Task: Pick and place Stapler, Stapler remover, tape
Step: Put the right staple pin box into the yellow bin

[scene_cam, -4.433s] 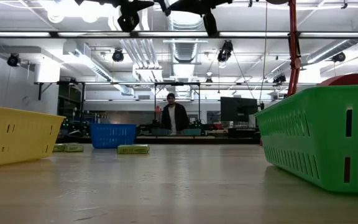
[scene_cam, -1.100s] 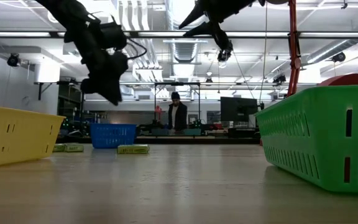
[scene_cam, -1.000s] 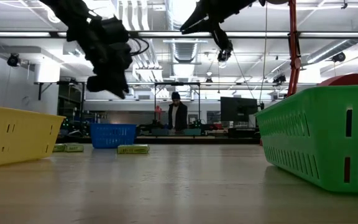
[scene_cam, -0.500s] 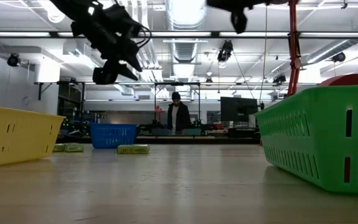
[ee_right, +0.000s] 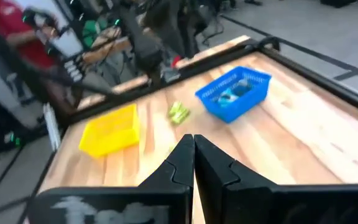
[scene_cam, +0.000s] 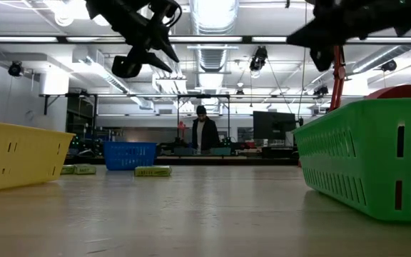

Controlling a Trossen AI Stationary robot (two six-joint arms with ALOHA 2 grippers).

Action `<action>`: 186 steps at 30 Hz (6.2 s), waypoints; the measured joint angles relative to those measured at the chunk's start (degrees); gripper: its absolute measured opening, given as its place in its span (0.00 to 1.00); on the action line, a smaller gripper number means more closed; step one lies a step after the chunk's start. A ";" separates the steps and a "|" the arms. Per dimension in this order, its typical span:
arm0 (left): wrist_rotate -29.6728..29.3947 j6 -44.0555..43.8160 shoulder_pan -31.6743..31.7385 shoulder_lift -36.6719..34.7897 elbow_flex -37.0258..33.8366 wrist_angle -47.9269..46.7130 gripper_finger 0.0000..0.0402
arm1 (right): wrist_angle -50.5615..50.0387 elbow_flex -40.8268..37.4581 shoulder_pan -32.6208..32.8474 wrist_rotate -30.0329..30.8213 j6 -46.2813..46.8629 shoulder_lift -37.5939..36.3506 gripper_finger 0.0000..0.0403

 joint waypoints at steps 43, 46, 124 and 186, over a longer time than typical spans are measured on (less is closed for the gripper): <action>1.26 4.16 -5.81 0.13 -0.31 0.56 0.29 | 11.98 -25.38 0.61 3.78 -3.05 -37.70 0.02; 0.61 2.73 -6.06 0.13 -0.37 0.59 0.30 | 11.96 -25.38 0.61 3.73 -2.98 -37.37 0.02; -11.60 40.22 -16.04 27.57 -4.79 2.93 0.29 | 11.94 -25.31 0.57 3.75 -2.88 -37.30 0.02; 2.10 15.11 -35.59 -3.41 -23.12 -10.97 0.34 | 11.94 -25.31 0.61 3.75 -2.90 -37.28 0.02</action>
